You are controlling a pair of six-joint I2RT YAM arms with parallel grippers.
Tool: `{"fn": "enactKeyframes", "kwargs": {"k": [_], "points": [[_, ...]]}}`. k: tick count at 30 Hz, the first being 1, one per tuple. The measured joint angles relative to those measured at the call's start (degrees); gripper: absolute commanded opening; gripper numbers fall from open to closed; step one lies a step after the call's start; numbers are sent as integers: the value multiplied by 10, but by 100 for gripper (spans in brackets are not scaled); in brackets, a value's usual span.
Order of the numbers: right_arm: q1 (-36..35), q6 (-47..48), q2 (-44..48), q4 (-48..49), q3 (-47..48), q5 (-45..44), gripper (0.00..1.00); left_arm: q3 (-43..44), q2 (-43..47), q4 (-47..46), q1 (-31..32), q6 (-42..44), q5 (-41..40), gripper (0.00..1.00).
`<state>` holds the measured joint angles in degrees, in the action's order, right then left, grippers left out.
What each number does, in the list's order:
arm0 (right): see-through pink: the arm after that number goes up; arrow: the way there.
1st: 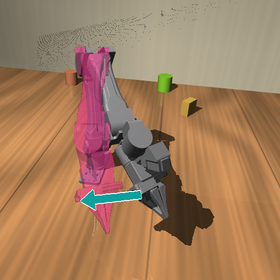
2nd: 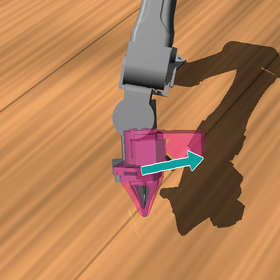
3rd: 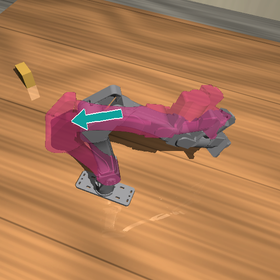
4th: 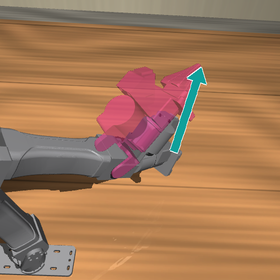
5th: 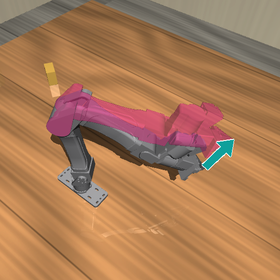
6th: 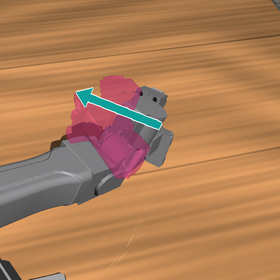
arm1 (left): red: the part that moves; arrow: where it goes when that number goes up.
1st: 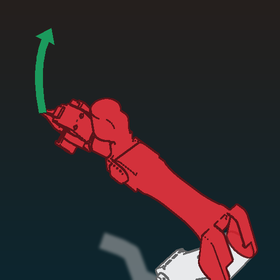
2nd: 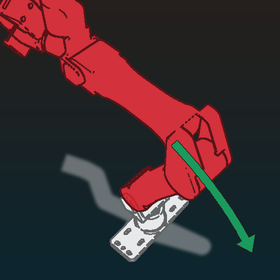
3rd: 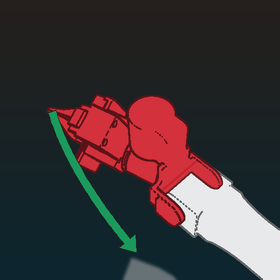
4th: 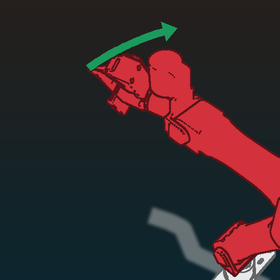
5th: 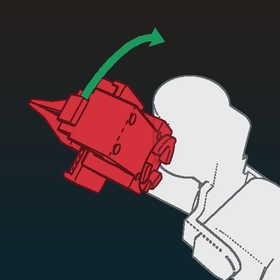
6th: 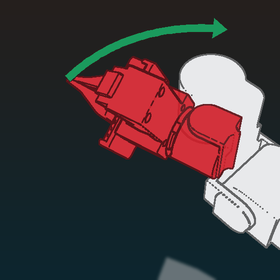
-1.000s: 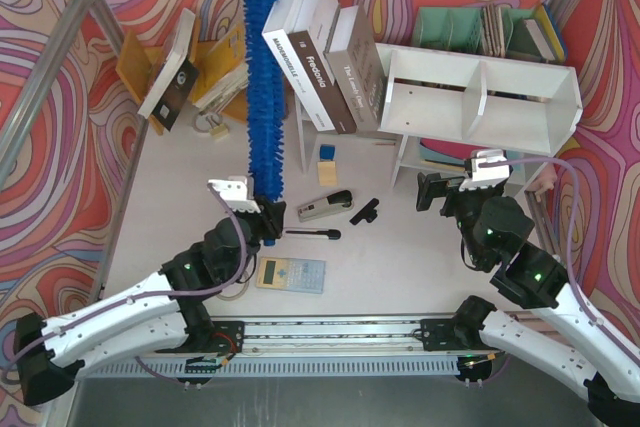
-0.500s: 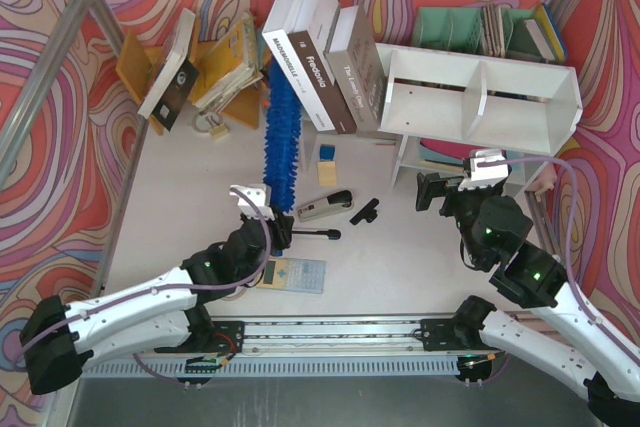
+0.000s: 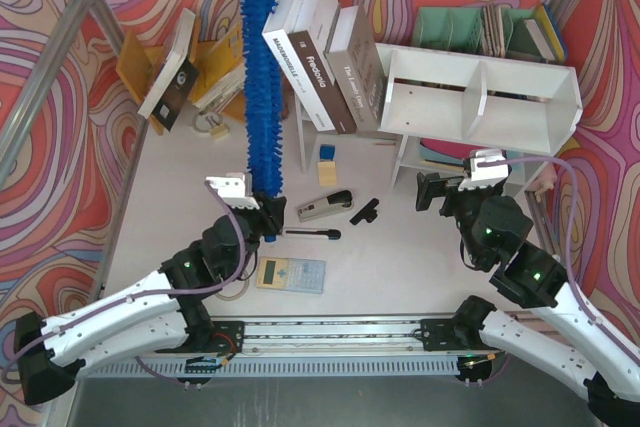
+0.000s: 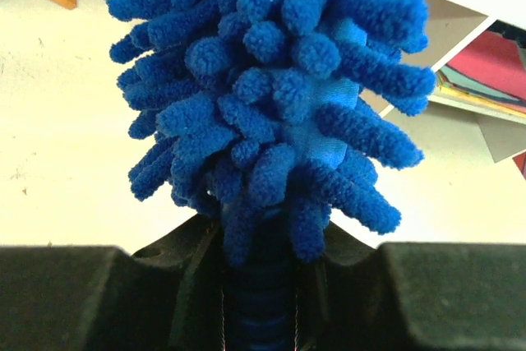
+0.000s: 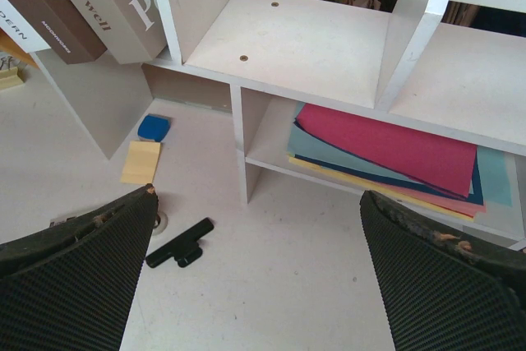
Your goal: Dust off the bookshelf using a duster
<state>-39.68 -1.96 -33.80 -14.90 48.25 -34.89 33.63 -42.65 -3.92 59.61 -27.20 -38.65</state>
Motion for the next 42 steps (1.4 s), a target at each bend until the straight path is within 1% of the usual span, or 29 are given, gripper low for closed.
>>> {"fn": "enactKeyframes", "kwargs": {"k": [15, 19, 26, 30, 42], "points": [[0, 0, 0, 0, 0, 0, 99, -30, -66, 0, 0, -59, 14, 0], [0, 0, 0, 0, 0, 0, 99, -30, -65, 0, 0, -60, 14, 0], [0, 0, 1, 0, 0, 0, 99, -21, -31, 5, 0, -43, 16, 0], [0, 0, 1, 0, 0, 0, 99, -12, -28, 1, 0, -42, 24, 0], [0, 0, 1, 0, 0, 0, 99, -22, -105, -10, 0, -71, 59, 0]]}}
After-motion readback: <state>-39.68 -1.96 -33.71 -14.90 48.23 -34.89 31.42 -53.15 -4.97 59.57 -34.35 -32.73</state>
